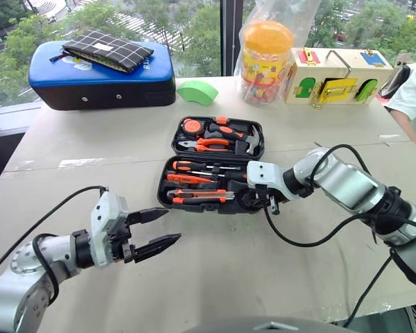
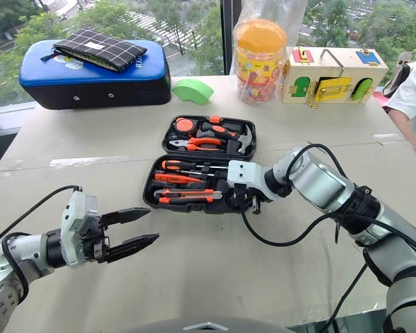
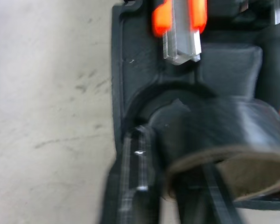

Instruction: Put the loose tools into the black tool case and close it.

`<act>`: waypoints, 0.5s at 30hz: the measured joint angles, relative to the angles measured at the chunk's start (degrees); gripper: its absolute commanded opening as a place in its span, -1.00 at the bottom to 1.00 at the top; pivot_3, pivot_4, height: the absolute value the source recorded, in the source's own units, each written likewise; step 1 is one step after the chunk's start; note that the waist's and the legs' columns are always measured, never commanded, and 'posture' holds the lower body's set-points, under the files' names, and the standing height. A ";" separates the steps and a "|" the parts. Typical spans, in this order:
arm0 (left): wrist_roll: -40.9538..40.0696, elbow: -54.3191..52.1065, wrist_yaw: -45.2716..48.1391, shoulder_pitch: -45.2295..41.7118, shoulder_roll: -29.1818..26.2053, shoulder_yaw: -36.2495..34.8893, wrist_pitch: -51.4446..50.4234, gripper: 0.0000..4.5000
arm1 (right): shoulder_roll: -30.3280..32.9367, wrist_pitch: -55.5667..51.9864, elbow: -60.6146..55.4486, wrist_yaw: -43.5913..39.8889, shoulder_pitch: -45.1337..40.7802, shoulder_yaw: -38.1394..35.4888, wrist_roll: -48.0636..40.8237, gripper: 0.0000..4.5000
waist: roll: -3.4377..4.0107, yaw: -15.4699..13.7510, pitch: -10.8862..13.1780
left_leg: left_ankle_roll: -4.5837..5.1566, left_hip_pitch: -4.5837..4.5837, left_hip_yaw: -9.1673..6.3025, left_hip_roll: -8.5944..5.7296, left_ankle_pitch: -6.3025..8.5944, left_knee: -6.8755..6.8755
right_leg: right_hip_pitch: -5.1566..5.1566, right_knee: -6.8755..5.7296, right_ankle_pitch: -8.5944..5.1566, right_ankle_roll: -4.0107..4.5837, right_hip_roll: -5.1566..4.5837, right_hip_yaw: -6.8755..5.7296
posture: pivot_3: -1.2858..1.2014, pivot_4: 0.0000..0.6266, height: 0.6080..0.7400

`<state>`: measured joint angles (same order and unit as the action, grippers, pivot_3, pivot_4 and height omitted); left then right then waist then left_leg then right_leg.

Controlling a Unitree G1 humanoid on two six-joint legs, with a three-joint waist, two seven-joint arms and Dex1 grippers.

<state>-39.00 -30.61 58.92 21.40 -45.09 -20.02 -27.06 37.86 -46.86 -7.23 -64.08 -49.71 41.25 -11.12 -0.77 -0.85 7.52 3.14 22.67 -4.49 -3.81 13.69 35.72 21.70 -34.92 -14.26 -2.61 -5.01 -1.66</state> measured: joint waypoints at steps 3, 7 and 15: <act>1.59 0.73 -0.09 1.36 1.45 0.27 1.85 0.66 | 0.20 -0.07 -0.20 -2.68 -1.29 -0.78 0.06 0.15 | -0.02 -0.01 -0.01 | -0.01 -0.01 0.00 0.00 0.00 -0.14 | 0.02 0.05 0.00 0.00 0.00 0.00 | 0.03 -0.52 1.00; 2.21 4.71 -0.04 1.34 3.29 -0.43 4.45 0.66 | 0.36 -2.77 -2.47 -7.78 -1.39 -1.55 -3.59 0.15 | 0.03 0.10 0.02 | -0.01 -0.03 -0.01 0.03 0.00 -0.23 | 0.05 0.05 0.00 0.01 0.00 -0.02 | 0.03 -0.52 1.00; 1.46 12.78 -5.75 -5.95 7.09 -1.68 3.02 0.66 | -0.81 -5.44 -6.54 -6.91 0.43 -11.28 -8.77 0.15 | -0.03 -0.16 -0.02 | -0.06 -0.04 -0.03 0.02 -0.03 -0.21 | 0.03 0.01 0.05 -0.07 0.00 -0.02 | 0.03 -0.52 1.00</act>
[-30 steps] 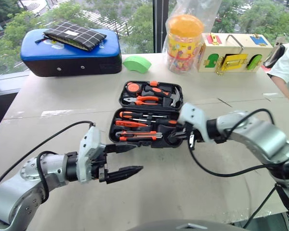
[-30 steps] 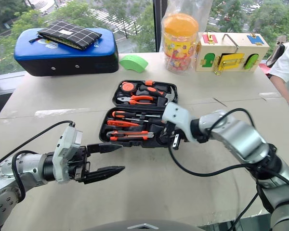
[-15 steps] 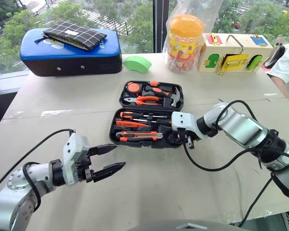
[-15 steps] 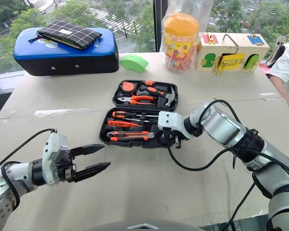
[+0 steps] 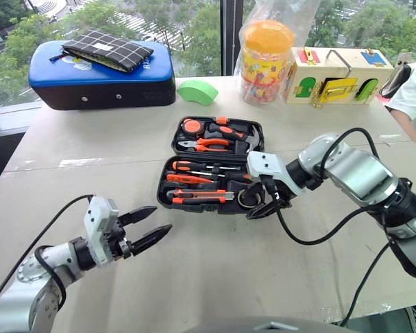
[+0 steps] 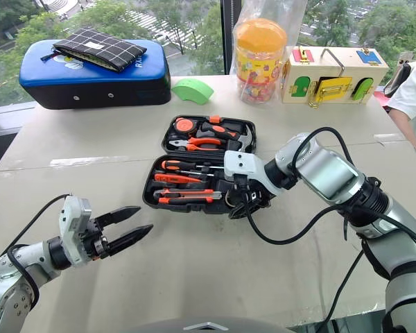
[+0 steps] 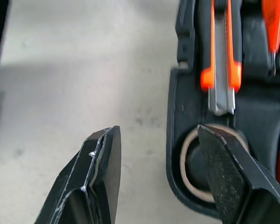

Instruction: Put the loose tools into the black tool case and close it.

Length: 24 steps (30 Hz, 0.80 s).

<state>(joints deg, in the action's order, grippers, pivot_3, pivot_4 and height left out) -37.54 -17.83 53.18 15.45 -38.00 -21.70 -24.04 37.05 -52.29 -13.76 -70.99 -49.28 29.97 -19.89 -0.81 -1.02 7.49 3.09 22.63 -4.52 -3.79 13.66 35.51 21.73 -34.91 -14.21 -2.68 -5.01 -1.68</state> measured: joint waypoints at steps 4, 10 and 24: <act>-1.77 2.59 -12.39 -11.02 2.94 -0.53 -7.56 0.66 | -6.52 -2.07 2.02 12.16 1.78 -8.70 0.53 0.15 | -0.10 0.00 -0.04 | -0.19 0.00 -0.09 -0.02 -0.12 0.04 | 0.01 -0.11 0.27 -0.31 0.06 -0.02 | 0.03 -0.52 1.00; -0.67 10.62 -29.22 -32.91 4.40 2.87 -23.02 0.66 | -14.02 -7.04 9.59 30.53 2.90 -23.97 1.45 0.96 | -0.29 -0.22 -0.17 | -0.52 -0.04 -0.17 -0.10 -0.38 0.03 | 0.01 -0.17 0.55 -0.45 0.46 0.12 | 0.03 -0.52 1.00; 19.80 71.45 -26.90 -69.65 9.14 14.98 -5.09 0.29 | -28.65 5.03 51.15 46.11 -6.73 -30.80 6.58 0.88 | -0.63 2.04 -0.38 | -0.64 -0.15 0.19 0.04 -0.78 -0.28 | 0.62 -0.93 0.55 -0.43 0.81 0.89 | 0.03 -0.52 1.00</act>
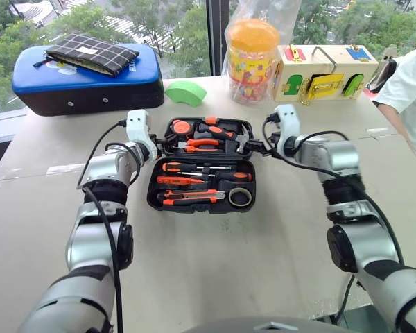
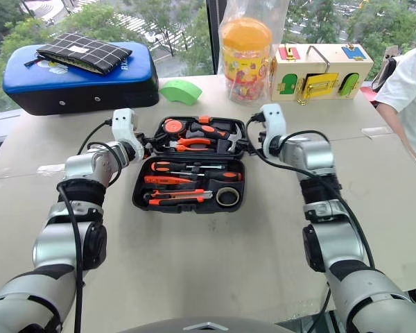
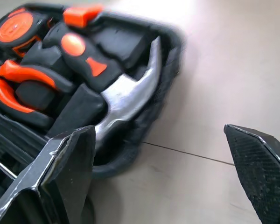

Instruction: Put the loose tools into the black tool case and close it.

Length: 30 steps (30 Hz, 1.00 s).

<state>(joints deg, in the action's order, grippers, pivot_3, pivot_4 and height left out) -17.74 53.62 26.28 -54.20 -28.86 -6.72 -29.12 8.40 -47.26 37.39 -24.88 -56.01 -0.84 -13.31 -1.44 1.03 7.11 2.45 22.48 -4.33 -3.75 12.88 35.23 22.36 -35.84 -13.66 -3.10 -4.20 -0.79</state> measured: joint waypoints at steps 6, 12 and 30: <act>2.50 2.98 10.45 -1.59 -1.82 1.25 -0.11 -0.99 | 0.01 9.93 14.07 -3.58 -5.42 -0.35 1.40 -0.31 | -0.02 -0.07 -0.08 | 0.01 -0.01 -0.08 -0.07 0.02 0.02 | -0.01 -0.06 0.01 0.00 -0.05 0.22 | 0.03 -0.52 1.00; -1.30 -12.33 17.28 5.88 -4.19 -0.19 -14.00 -1.00 | 3.85 4.21 2.34 -7.68 0.60 -1.04 -0.59 -0.99 | 0.01 -0.21 -0.12 | 0.09 0.10 -0.42 -0.14 0.09 0.00 | -0.01 -0.08 0.02 0.00 -0.26 0.44 | 0.03 -0.52 1.00; -2.44 -50.35 13.41 28.63 0.08 -2.38 -9.08 -1.00 | 11.80 2.56 -28.28 -10.00 16.91 0.73 -2.39 -0.99 | 0.12 -0.76 -0.01 | -0.31 0.33 -0.35 -0.08 -0.15 -0.04 | 0.13 0.16 0.14 0.17 -0.15 0.63 | 0.03 -0.52 1.00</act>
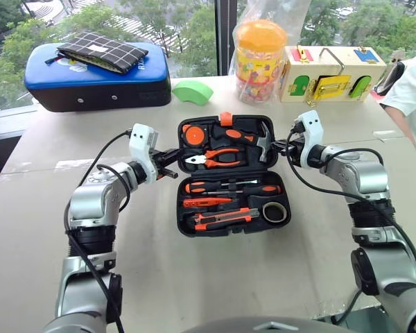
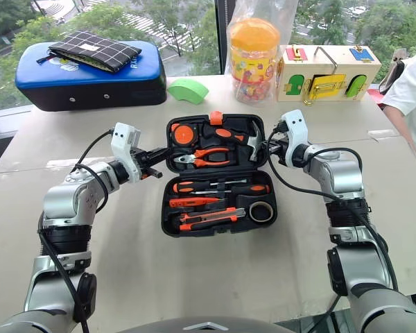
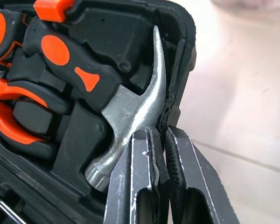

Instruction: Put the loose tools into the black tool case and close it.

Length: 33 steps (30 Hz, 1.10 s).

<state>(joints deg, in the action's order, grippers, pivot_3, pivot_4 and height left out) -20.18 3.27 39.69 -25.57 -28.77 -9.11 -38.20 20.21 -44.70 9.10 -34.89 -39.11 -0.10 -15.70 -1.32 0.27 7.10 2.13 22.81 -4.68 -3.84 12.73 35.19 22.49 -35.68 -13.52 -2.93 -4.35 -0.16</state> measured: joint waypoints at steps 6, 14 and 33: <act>4.66 -0.27 1.01 3.30 -0.06 2.38 13.73 -1.00 | 1.76 5.59 -5.46 -0.13 4.76 1.40 1.87 -0.99 | -0.02 -0.19 -0.01 | 0.14 0.01 -0.03 0.04 -0.07 -0.12 | 0.06 0.05 0.00 0.01 0.03 0.01 | 0.03 -0.52 1.00; 11.34 2.12 3.68 7.23 -1.69 4.55 38.74 -1.00 | 7.64 16.67 -17.28 -1.52 15.31 2.28 5.65 -0.99 | -0.04 -1.24 -0.02 | 0.29 0.02 0.03 0.05 0.02 -0.08 | 0.02 0.12 -0.01 0.01 0.01 0.02 | 0.03 -0.52 1.00; 9.97 9.85 7.86 3.75 -2.11 5.20 42.97 -1.00 | 8.13 14.75 -22.78 -0.51 18.04 2.36 6.83 -0.99 | -0.03 -1.09 -0.03 | 0.44 -0.07 -0.10 0.10 0.08 0.10 | -0.15 0.08 -0.01 0.00 0.15 -0.13 | 0.03 -0.52 1.00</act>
<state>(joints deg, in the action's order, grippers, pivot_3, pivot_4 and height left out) -10.21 13.12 47.55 -21.82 -30.89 -3.91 4.77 28.33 -29.95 -13.68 -35.40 -21.06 2.26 -8.87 -1.35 -0.82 7.07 2.57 22.75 -4.78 -3.73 12.81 35.29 22.34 -35.60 -13.53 -2.93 -4.20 -0.30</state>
